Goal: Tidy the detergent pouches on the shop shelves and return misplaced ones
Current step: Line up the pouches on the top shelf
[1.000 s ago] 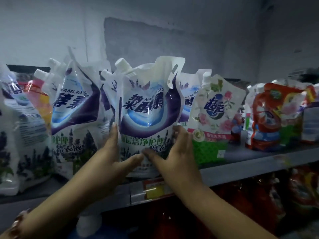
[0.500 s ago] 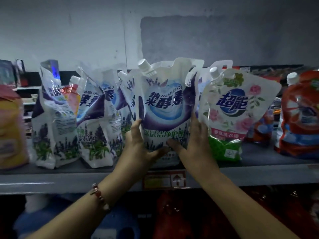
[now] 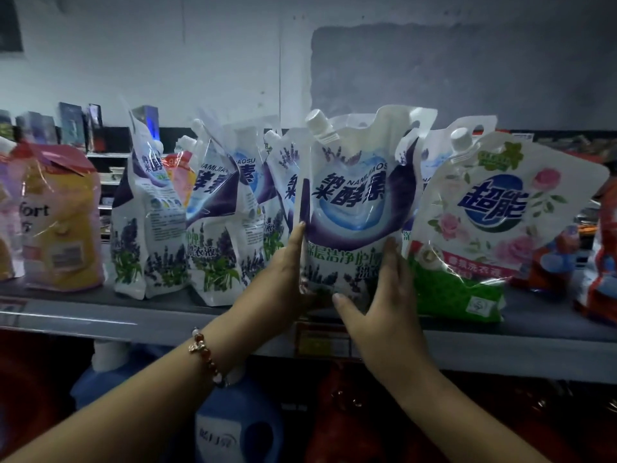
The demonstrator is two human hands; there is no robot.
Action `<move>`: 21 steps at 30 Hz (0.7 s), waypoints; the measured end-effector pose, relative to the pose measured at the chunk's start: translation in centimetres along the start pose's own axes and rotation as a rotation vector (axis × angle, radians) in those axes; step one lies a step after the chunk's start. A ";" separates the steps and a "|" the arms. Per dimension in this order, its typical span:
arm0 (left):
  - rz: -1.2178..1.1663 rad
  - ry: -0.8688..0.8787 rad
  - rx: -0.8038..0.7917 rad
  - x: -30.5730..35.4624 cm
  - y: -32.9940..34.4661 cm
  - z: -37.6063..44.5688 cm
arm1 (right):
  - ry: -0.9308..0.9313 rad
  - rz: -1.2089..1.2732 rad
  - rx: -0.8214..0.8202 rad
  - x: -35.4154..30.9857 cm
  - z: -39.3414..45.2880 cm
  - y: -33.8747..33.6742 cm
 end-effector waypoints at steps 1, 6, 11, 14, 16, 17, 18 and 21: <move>0.024 -0.003 -0.002 0.1 -0.1 0.0 | 0.001 -0.022 -0.024 -0.2 -0.3 0.3; 0.146 0.001 0.005 0.9 -0.5 -1.8 | 0.028 -0.068 -0.145 -0.3 -0.7 0.2; 0.468 0.108 0.076 1.8 -1.8 -4.2 | 0.133 -0.229 -0.289 -0.8 -0.4 -1.0; 0.598 0.144 0.118 1.5 -2.7 -5.6 | 0.101 -0.457 -0.349 -2.5 -0.4 -1.8; 0.624 0.167 0.150 1.1 -3.4 -6.3 | 0.024 -0.576 -0.375 -4.2 -0.9 -1.7; 0.626 0.183 0.165 0.9 -3.9 -6.6 | -0.019 -0.612 -0.387 -5.1 -1.2 -1.4; 0.623 0.196 0.181 0.6 -4.4 -6.9 | -0.058 -0.629 -0.401 -6.1 -1.5 -1.0; 0.601 0.212 0.246 -1.0 -6.3 -7.3 | -0.125 -0.606 -0.433 -8.4 -1.6 0.7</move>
Point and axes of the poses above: each hand's wrist, its own z-axis towards the middle knuckle, its own y-axis out of the palm, x = y × z, the point moved 7 cm from there along z, towards the middle knuckle, and after that the axes turned 1 degree about -y, right-handed, at the moved point
